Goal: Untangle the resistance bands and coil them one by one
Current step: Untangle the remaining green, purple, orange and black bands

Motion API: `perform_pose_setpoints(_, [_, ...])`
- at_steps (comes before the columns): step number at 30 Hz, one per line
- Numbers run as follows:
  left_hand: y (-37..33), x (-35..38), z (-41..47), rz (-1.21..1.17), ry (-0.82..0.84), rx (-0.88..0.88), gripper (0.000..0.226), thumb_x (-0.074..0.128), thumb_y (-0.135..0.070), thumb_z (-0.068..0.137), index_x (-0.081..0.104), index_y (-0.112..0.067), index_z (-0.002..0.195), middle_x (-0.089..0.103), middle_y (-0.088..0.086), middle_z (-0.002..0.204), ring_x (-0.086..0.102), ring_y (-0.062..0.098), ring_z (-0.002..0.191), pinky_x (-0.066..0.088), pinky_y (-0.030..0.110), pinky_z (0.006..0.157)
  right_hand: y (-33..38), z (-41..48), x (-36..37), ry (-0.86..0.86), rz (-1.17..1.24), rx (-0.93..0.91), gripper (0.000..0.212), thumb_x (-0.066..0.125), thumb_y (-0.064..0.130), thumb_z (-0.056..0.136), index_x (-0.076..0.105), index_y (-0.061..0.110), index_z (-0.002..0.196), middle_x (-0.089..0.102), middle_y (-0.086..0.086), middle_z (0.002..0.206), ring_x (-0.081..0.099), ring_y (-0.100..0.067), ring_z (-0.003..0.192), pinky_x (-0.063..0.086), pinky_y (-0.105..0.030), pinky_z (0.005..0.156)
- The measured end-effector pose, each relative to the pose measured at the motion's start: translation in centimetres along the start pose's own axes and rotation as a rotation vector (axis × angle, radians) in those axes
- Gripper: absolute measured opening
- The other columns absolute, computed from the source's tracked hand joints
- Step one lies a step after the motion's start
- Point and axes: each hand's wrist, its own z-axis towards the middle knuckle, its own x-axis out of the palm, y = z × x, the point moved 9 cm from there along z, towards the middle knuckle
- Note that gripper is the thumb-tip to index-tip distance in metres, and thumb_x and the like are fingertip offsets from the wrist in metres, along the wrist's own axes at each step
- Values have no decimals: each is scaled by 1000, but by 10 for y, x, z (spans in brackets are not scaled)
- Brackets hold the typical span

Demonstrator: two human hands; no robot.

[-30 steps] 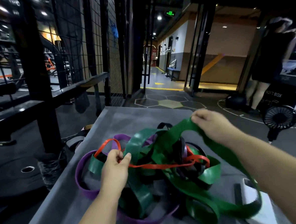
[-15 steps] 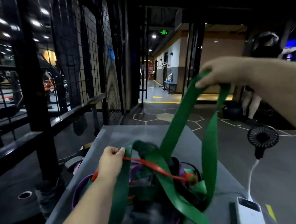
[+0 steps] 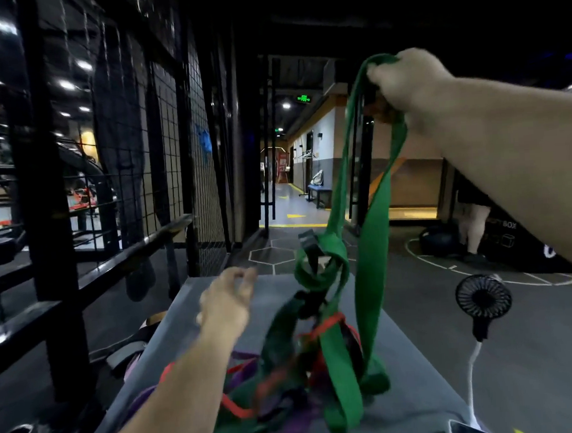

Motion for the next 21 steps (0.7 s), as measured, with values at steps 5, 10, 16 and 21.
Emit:
perform_pose_setpoints(5, [-84,57,-49,-523,556,197,51,65,-35,89,33,-26,129,57,-1,121,57,-8,90,44,6,78,-1,-1,10,20,100,6,11,59,32,93,55,22,92,62,-1,96,67,-23,99,57,-40,85])
perform_pose_setpoints(10, [-111,76,-67,-547,692,295,62,72,-36,73,46,-38,129,61,-10,123,63,3,108,50,23,91,3,-8,-1,4,75,22,16,57,29,96,60,15,100,58,4,80,60,-11,68,42,-13,39])
perform_pose_setpoints(16, [-117,83,-64,-293,587,374,22,76,-17,81,68,-26,100,64,-2,111,63,13,102,46,13,89,-22,-12,-20,13,43,70,26,55,19,98,61,-2,113,53,-6,79,53,-2,34,39,-14,38])
perform_pose_setpoints(21, [-148,33,-22,-430,378,343,8,70,-16,86,65,-17,92,64,-9,75,59,5,72,46,21,73,-36,2,-48,-14,-286,29,24,65,27,89,63,5,99,61,-9,93,62,-24,79,55,-33,72])
